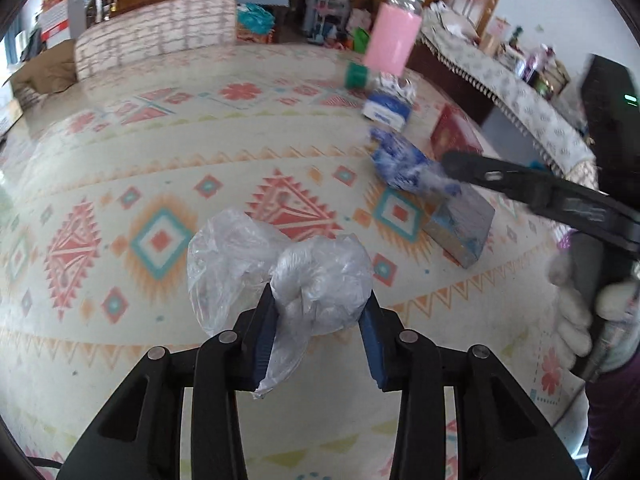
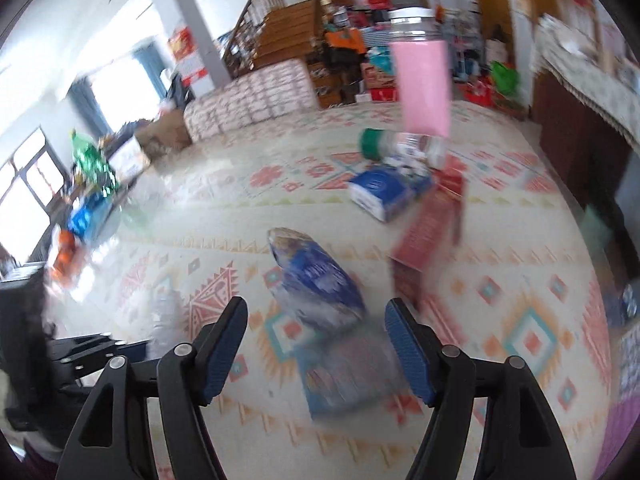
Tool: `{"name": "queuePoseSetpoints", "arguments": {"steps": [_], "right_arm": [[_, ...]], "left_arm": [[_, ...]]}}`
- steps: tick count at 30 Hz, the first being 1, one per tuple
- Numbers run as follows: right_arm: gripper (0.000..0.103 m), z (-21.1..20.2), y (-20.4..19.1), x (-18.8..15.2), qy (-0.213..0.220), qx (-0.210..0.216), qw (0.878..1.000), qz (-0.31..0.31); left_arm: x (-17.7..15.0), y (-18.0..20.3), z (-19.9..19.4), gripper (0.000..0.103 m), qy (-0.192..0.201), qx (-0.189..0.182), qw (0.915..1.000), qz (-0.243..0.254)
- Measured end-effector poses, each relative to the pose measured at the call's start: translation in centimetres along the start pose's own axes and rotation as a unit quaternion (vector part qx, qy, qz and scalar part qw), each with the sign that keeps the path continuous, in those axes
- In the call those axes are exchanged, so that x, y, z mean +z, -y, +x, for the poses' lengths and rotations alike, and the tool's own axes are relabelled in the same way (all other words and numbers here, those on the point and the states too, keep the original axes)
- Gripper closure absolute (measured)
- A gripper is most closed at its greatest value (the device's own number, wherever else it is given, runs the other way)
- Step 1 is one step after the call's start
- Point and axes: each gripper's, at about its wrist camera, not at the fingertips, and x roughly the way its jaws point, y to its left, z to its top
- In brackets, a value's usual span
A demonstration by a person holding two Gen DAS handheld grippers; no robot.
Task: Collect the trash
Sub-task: 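Grasp white plastic bags with left tool while right tool grasps blue wrapper, then carry plastic bags and blue wrapper to the pink wastebasket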
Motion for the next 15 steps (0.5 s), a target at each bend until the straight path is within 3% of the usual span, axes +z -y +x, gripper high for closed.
{"name": "queuePoseSetpoints", "arguments": {"steps": [9,10,11,15], "right_arm": [[0.024,6.7,-3.7,1.0,-0.054,-0.110,0.986,-0.109],[0.031,7.0,-3.9,1.0,-0.056,-0.118,0.985,-0.111],[0.052,7.1,-3.8,0.9,-0.060,-0.122,0.985,-0.109],[0.059,7.0,-4.0,1.2,-0.061,-0.114,0.988,-0.085]], "left_arm": [[0.0,-1.6,-0.7,0.065,0.012,-0.017,0.9997,-0.009],[0.1,-1.8,-0.7,0.065,0.013,-0.015,0.9997,-0.012],[0.1,-2.0,-0.7,0.065,0.014,-0.015,0.9997,-0.016],[0.2,-2.9,-0.9,0.065,0.021,-0.016,0.9992,-0.031]]}}
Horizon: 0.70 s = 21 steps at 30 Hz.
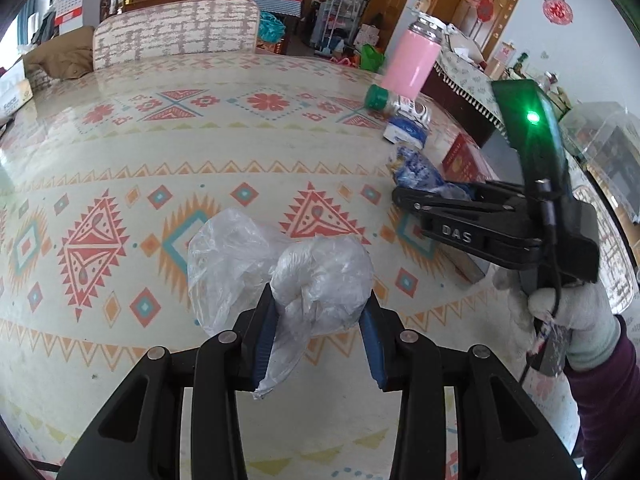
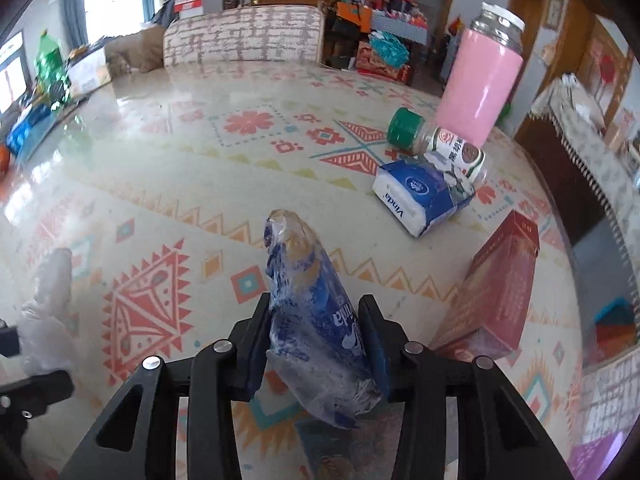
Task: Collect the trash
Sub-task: 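Carry plastic bags and blue wrapper to the pink wastebasket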
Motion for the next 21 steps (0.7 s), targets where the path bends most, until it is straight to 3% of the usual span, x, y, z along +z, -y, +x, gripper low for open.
{"name": "queuePoseSetpoints", "arguments": {"steps": [11,21], "right_arm": [[0.059,-7.8,0.0,-2.0,0.046,0.020,0.998,0.032],[0.059,-14.9,2.7,-10.3,0.054,0.043,0.992,0.105]], "left_arm": [[0.2,0.6,-1.4,0.065,0.030,-0.004,0.9995,0.007],[-0.6,3.3,-1.5,0.065,0.039,-0.013,0.9983,0.042]]}}
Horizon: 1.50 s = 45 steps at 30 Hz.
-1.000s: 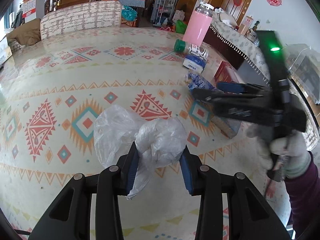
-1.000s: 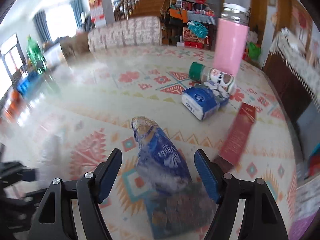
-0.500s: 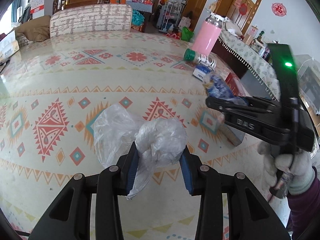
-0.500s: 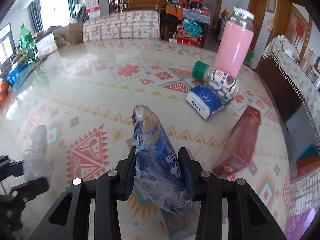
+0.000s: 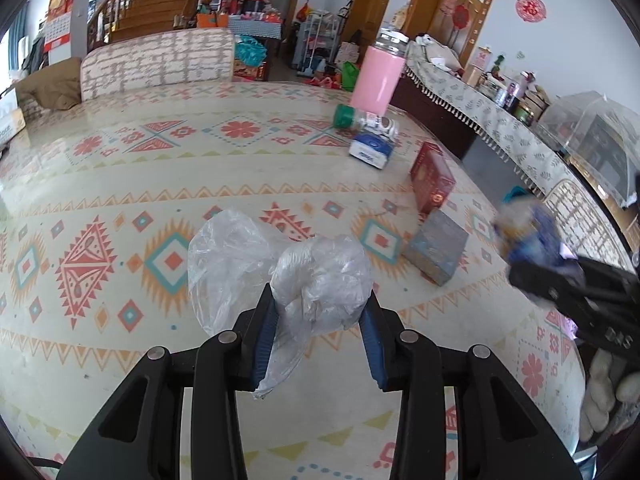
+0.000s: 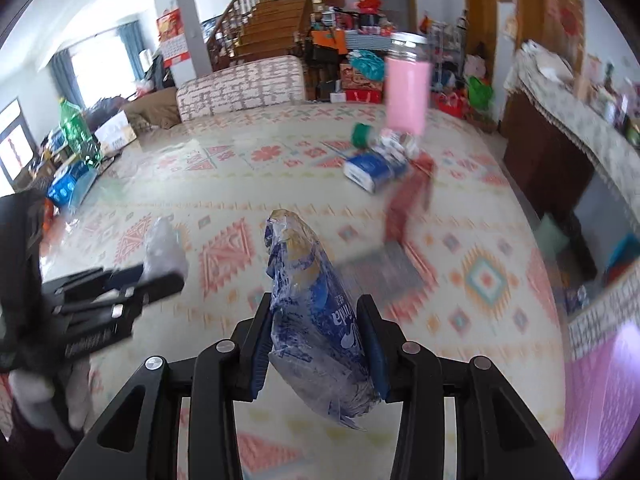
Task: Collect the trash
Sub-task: 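Carry plastic bags and blue wrapper to the pink wastebasket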
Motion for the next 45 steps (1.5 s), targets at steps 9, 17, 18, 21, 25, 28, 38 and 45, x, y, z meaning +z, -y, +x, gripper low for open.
{"name": "queuePoseSetpoints", "arguments": {"steps": [9,17,18,21,25,28,38,45], "right_arm": [[0.059,-6.4,5.9,-6.7,0.023,-0.016,0.997,0.077],[0.059,-11.4,10.5,-11.2,0.058,-0.038,0.989,0.134],[0.059,-12.0,11.0,-11.7,0.062,-0.039,0.987,0.140],[0.059,-13.0,12.0,-12.9,0.070,-0.048,0.985,0.148],[0.059,-13.5,12.8,-14.0,0.073,-0.049,0.984,0.156],[0.059,-13.4,13.3,-14.7,0.073,-0.046,0.983,0.159],[0.059,-13.9,12.8,-15.9,0.084,-0.037,0.985,0.148],[0.059,-14.6,13.8,-15.9,0.097,-0.039,0.983,0.148]], "left_arm": [[-0.9,3.7,-1.0,0.065,0.012,-0.016,0.9990,0.040],[-2.7,9.0,-2.9,0.065,0.009,-0.037,0.9970,0.067],[-2.8,9.9,-3.2,0.065,0.011,-0.032,0.9967,0.073],[-3.0,12.2,-4.0,0.065,0.016,-0.030,0.9958,0.085],[-3.3,14.8,-4.5,0.065,0.021,-0.012,0.9945,0.102],[-3.7,16.6,-4.4,0.065,0.025,0.010,0.9923,0.121],[-4.5,20.8,-4.4,0.065,0.035,0.037,0.9869,0.153],[-4.0,22.0,-3.7,0.065,0.027,0.022,0.9887,0.146]]}}
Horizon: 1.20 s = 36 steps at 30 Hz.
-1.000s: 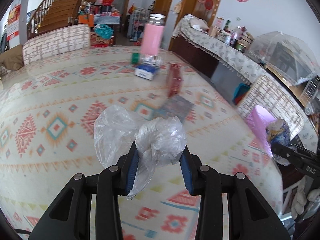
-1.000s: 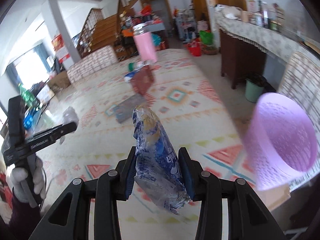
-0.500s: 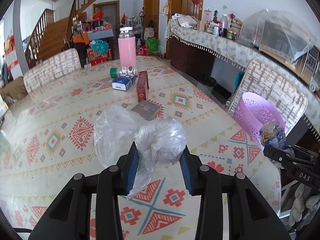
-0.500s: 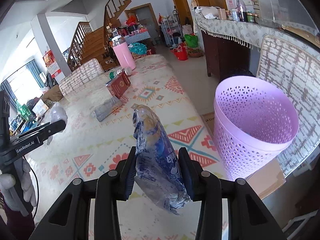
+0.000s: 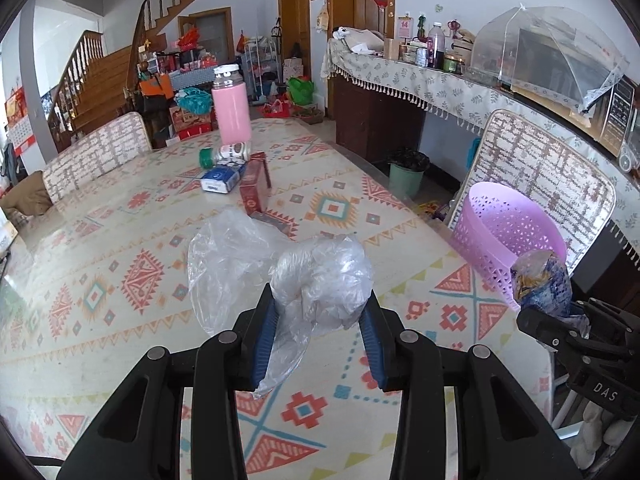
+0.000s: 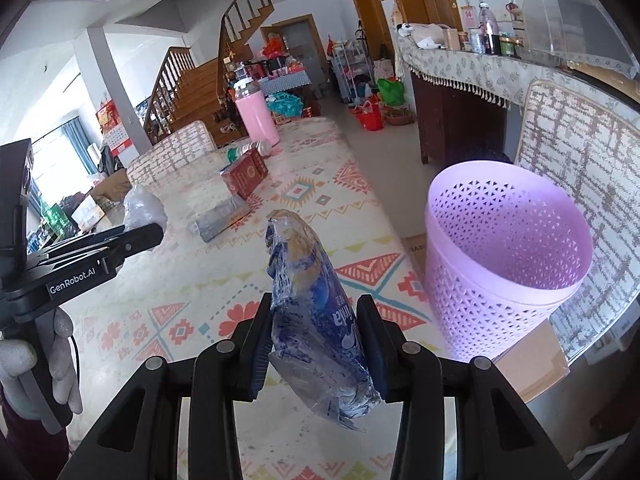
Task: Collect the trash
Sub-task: 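Carry plastic bags and blue wrapper to the pink wastebasket, then open both tools over the wastebasket to drop bags and wrapper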
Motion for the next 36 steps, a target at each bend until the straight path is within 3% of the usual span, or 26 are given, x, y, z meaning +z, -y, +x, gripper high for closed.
{"name": "queuePoseSetpoints", "arguments": {"steps": [9,14,21,31,36], "right_arm": [[0.059,-1.5,2.1,1.4,0.024,-0.017,1.000,0.004],[0.059,-3.1,5.8,1.7,0.032,-0.009,0.998,0.061],[0.059,-5.0,9.3,3.1,0.059,-0.075,0.994,0.062],[0.059,-3.0,14.5,6.1,0.057,-0.110,0.989,0.085],[0.059,-1.1,16.5,7.3,0.050,-0.116,0.987,0.096]], "left_arm": [[1.1,1.5,1.0,0.065,-0.001,-0.003,0.9999,0.014],[2.5,2.0,1.9,0.065,-0.007,-0.045,0.9990,-0.006],[4.9,6.5,3.5,0.065,-0.002,-0.075,0.9963,0.041],[9.6,12.6,6.6,0.065,-0.011,-0.179,0.9825,0.048],[10.8,16.2,9.2,0.065,-0.016,-0.203,0.9772,0.059]]}}
